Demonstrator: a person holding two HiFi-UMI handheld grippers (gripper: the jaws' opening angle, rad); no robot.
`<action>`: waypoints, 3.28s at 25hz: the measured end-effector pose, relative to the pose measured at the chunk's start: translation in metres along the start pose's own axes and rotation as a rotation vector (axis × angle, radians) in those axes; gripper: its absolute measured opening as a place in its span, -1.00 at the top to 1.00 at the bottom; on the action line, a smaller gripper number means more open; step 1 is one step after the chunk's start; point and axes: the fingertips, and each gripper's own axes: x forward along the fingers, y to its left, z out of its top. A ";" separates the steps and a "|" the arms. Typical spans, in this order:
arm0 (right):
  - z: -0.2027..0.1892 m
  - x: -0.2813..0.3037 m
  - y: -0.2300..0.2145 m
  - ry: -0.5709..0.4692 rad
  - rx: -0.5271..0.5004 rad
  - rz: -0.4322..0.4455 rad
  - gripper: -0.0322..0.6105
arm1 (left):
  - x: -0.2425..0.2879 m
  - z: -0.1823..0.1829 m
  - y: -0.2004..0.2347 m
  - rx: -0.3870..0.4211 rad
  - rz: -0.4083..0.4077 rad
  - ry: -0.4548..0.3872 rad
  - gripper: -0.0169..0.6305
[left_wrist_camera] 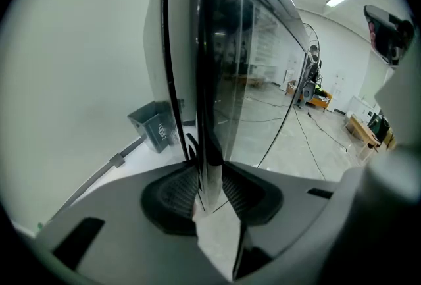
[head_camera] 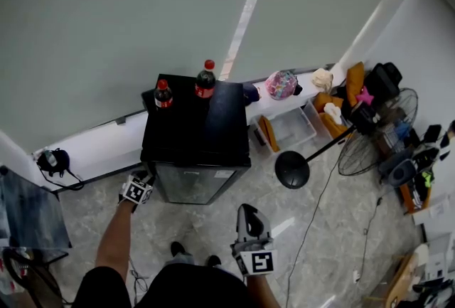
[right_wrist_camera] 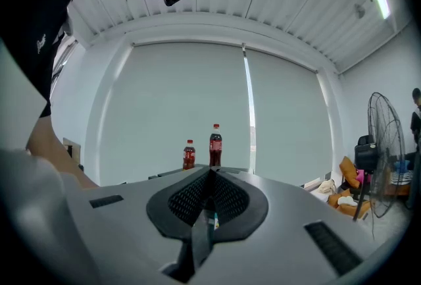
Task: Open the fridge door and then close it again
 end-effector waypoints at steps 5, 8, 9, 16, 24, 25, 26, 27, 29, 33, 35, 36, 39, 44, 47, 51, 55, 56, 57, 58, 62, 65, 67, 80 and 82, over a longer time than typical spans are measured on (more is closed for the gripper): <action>-0.001 -0.003 -0.001 0.008 -0.005 0.008 0.87 | 0.000 0.003 -0.001 0.011 0.002 0.008 0.61; 0.000 -0.003 0.001 0.004 -0.007 0.018 0.87 | 0.000 0.003 -0.001 0.010 0.009 0.014 0.61; 0.000 -0.003 0.001 0.003 -0.008 0.022 0.87 | 0.000 0.003 -0.002 0.009 0.007 0.017 0.61; -0.001 -0.003 0.001 0.007 0.003 0.037 0.87 | -0.014 -0.015 -0.021 0.022 -0.022 0.037 0.65; -0.001 -0.009 0.010 -0.012 0.015 0.095 0.87 | -0.031 -0.037 -0.045 -0.024 0.035 0.012 0.65; 0.000 -0.012 0.010 -0.013 0.017 0.102 0.87 | -0.033 -0.040 -0.045 -0.033 0.054 0.013 0.65; 0.000 -0.015 0.009 -0.013 0.018 0.108 0.87 | -0.035 -0.043 -0.045 -0.040 0.071 0.014 0.64; 0.000 -0.018 0.008 -0.013 0.018 0.114 0.87 | -0.037 -0.045 -0.047 -0.048 0.083 0.013 0.65; 0.000 -0.026 0.004 -0.015 0.018 0.123 0.87 | -0.041 -0.048 -0.057 -0.075 0.089 0.009 0.64; -0.002 -0.042 -0.004 -0.013 0.031 0.144 0.87 | -0.049 -0.058 -0.073 -0.133 0.143 0.022 0.64; -0.003 -0.050 -0.008 -0.012 0.032 0.165 0.87 | -0.053 -0.060 -0.085 -0.152 0.163 0.016 0.63; -0.002 -0.053 -0.009 -0.011 0.035 0.176 0.87 | -0.054 -0.063 -0.090 -0.163 0.172 0.014 0.63; 0.001 -0.061 -0.012 -0.024 0.040 0.206 0.87 | -0.061 -0.072 -0.102 -0.192 0.208 0.025 0.64; 0.005 -0.074 -0.018 -0.046 0.043 0.243 0.87 | -0.067 -0.079 -0.122 -0.242 0.236 0.013 0.64; 0.006 -0.083 -0.020 -0.050 0.055 0.271 0.87 | -0.070 -0.085 -0.132 -0.273 0.252 0.019 0.64; 0.006 -0.094 -0.027 -0.055 0.038 0.290 0.87 | -0.074 -0.090 -0.143 -0.287 0.275 0.022 0.64; 0.005 -0.105 -0.029 -0.056 0.042 0.315 0.87 | -0.076 -0.095 -0.158 -0.314 0.289 0.019 0.64; 0.005 -0.108 -0.029 -0.058 0.047 0.324 0.87 | -0.077 -0.097 -0.162 -0.320 0.292 0.020 0.64; 0.005 -0.111 -0.028 -0.062 0.060 0.334 0.87 | -0.078 -0.098 -0.165 -0.324 0.299 0.023 0.65; 0.006 -0.113 -0.027 -0.065 0.076 0.345 0.87 | -0.079 -0.099 -0.168 -0.328 0.306 0.026 0.65; -0.002 -0.120 -0.030 -0.043 0.063 0.356 0.87 | -0.082 -0.101 -0.181 -0.357 0.326 0.029 0.65; -0.002 -0.125 -0.029 -0.037 0.061 0.361 0.87 | -0.084 -0.103 -0.192 -0.367 0.331 0.031 0.66; -0.002 -0.128 -0.027 -0.040 0.066 0.360 0.87 | -0.083 -0.104 -0.201 -0.376 0.323 0.027 0.66; -0.006 -0.157 0.012 -0.015 0.067 0.322 0.87 | -0.085 -0.110 -0.243 -0.369 0.309 -0.005 0.69; 0.001 -0.160 0.017 -0.046 0.058 0.313 0.87 | -0.088 -0.107 -0.244 -0.349 0.324 -0.007 0.70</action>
